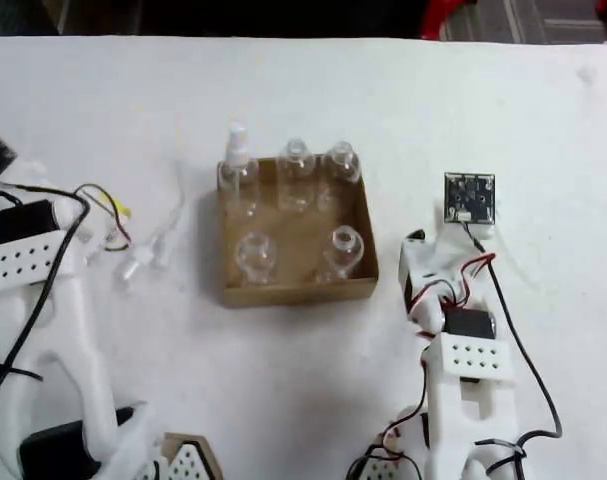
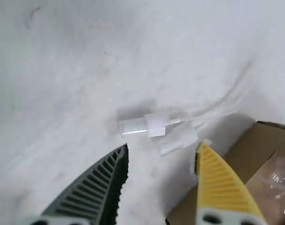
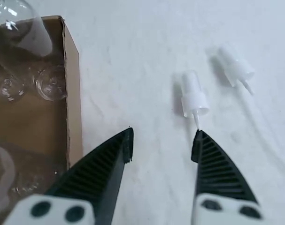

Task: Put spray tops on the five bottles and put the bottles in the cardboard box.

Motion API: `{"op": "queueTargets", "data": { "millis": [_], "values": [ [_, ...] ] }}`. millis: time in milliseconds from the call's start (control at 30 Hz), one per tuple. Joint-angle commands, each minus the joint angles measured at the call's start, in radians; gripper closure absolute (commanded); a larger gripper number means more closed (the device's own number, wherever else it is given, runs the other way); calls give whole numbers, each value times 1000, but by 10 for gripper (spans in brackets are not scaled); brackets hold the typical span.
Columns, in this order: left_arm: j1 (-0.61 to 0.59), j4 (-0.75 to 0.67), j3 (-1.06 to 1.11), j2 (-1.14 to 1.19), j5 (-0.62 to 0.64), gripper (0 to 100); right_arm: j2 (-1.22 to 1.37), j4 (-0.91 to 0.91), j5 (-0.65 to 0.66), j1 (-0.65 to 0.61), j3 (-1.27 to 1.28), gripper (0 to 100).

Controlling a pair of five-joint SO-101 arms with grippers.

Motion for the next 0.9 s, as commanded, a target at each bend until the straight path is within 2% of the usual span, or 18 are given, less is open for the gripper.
{"op": "queueTargets", "data": {
  "millis": [0, 167, 300, 433, 600, 700, 767, 867],
  "values": [
    [16, -6, -17, 4, 97, 729, -1, -22, 12, -8, -9, 815],
    [15, -107, 75, 39, 97, 737, 1, -22, 12, -8, -9, 815],
    [16, -138, 48, 203, 97, 740, 1, -22, 12, -8, -9, 815],
    [30, 14, -81, 332, 89, 743, 1, -22, 12, -8, -8, 815],
    [87, 256, -301, 348, 40, 745, 1, -22, 12, -8, -8, 815],
    [128, 298, -371, 357, 41, 752, 1, -22, 12, -8, -8, 815],
    [142, 273, -351, 358, 38, 812, 1, -22, 12, -8, -8, 815],
    [166, 209, -296, 358, 5, 954, 1, -22, 12, -8, -8, 815]
  ]
}}
